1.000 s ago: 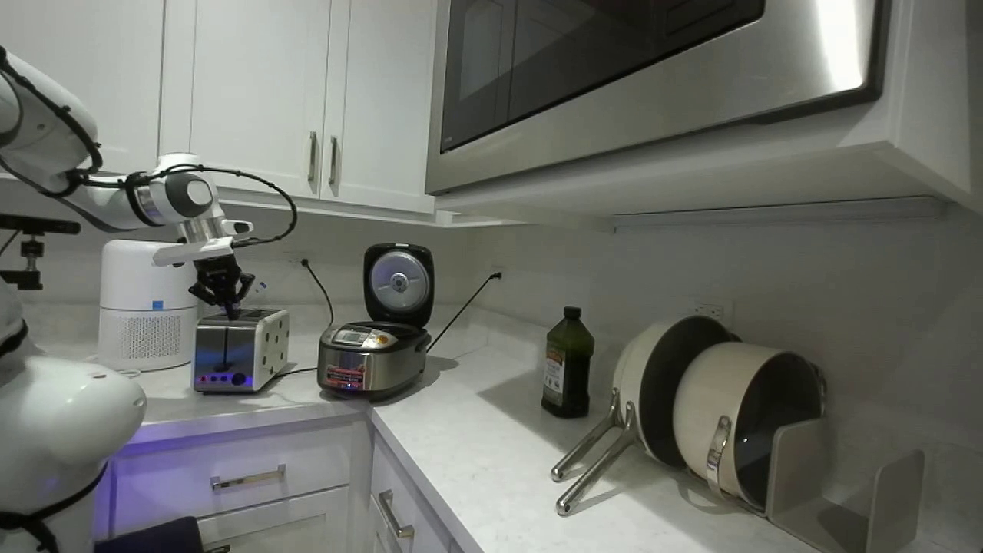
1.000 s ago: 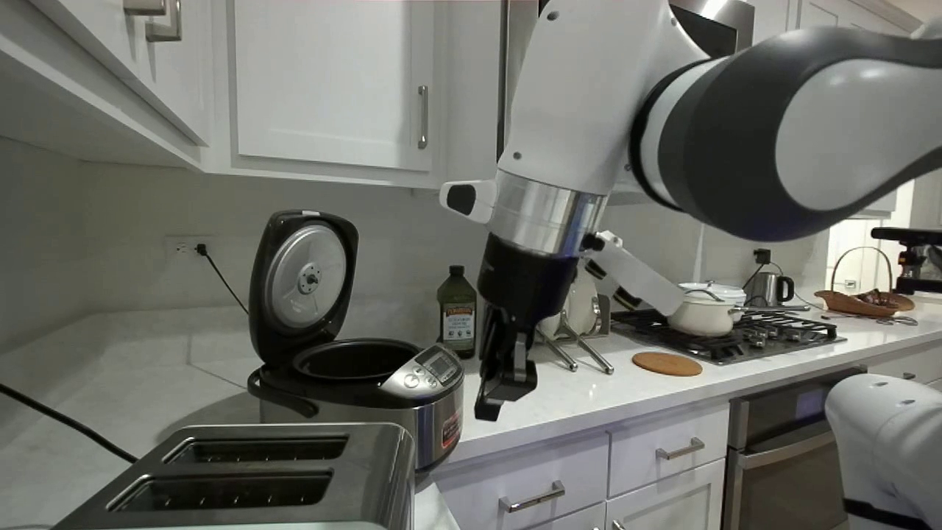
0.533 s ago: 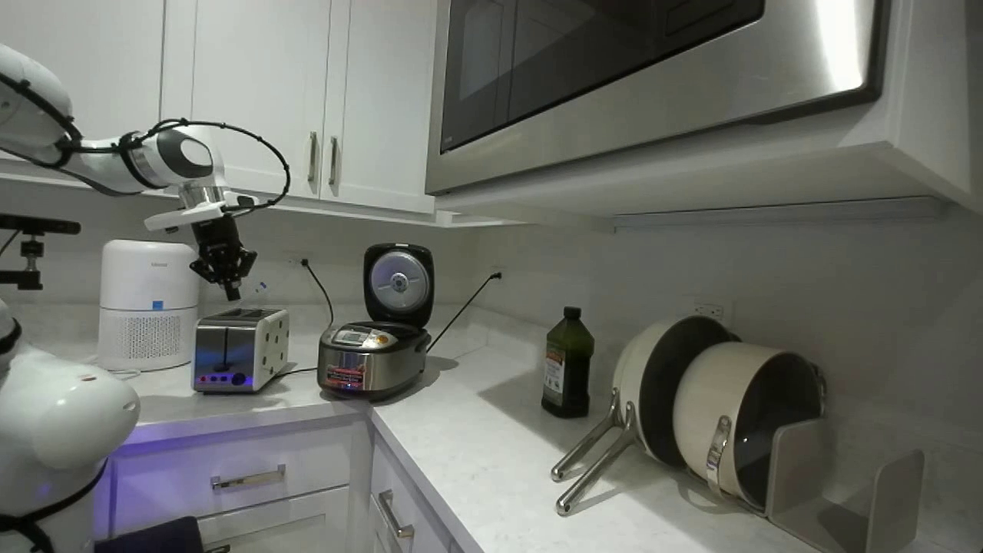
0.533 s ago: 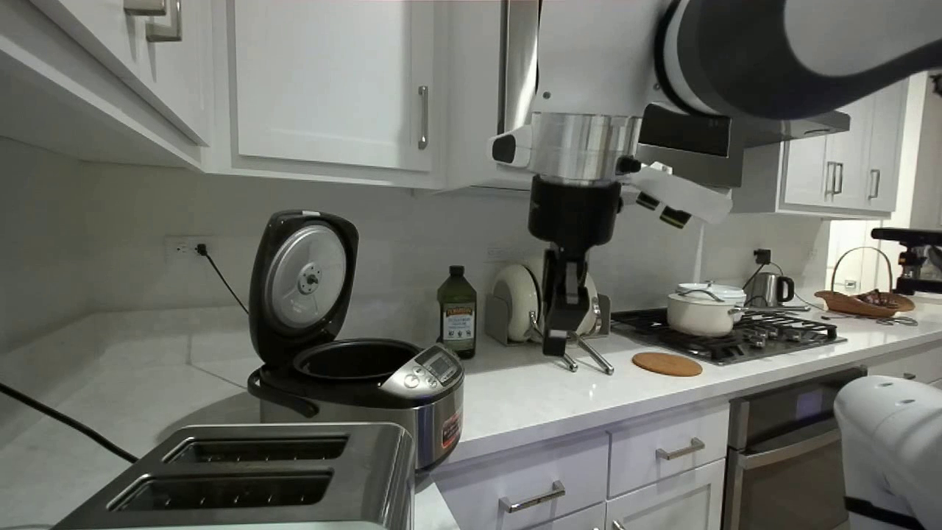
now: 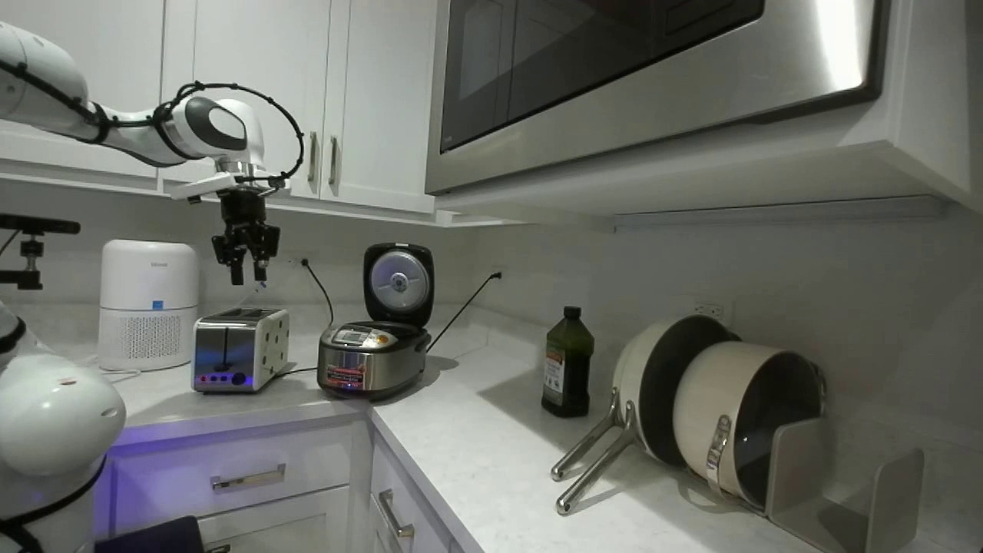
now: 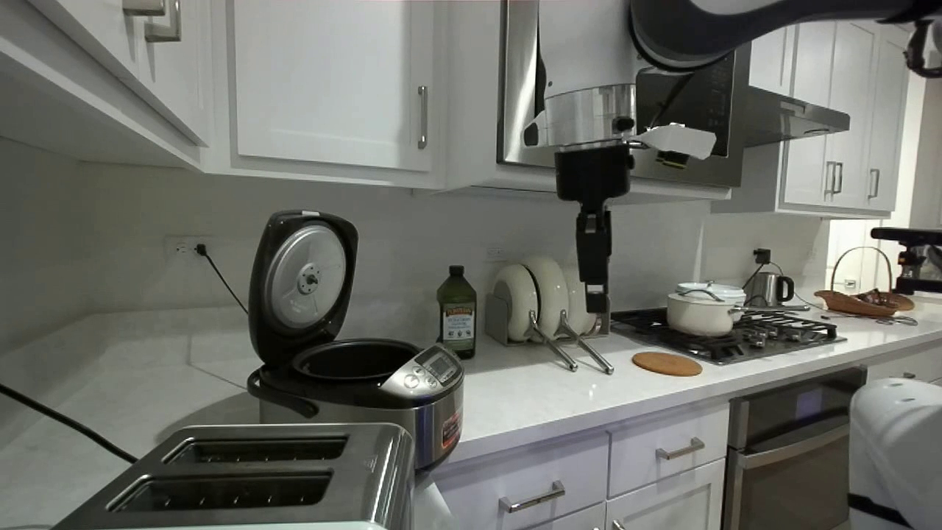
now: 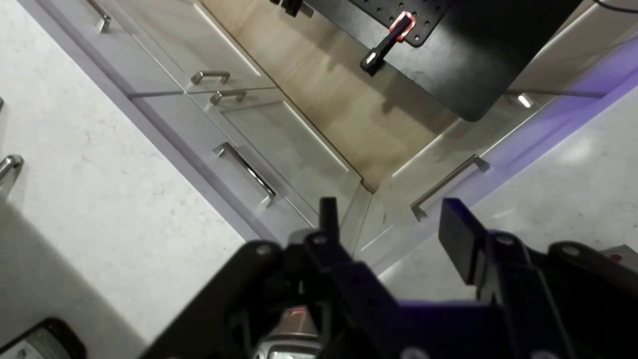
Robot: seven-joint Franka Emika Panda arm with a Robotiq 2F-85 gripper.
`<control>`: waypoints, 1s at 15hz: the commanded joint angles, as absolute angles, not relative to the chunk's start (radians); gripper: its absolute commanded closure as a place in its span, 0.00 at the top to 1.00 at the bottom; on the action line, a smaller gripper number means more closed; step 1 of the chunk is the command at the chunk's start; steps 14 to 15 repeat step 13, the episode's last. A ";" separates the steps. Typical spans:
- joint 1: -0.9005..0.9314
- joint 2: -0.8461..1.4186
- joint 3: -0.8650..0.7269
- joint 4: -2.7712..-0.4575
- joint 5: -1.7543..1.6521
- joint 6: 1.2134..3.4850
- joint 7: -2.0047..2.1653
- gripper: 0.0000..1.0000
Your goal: Push the press handle on the toaster
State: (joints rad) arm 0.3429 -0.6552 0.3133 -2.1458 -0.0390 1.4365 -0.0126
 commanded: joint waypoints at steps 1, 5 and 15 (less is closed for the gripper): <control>0.301 -0.605 0.278 -2.071 0.011 1.323 0.007 0.87; 0.267 -0.583 0.245 -2.029 0.067 1.236 0.018 1.00; 0.250 -0.602 0.241 -2.050 0.068 1.240 -0.015 1.00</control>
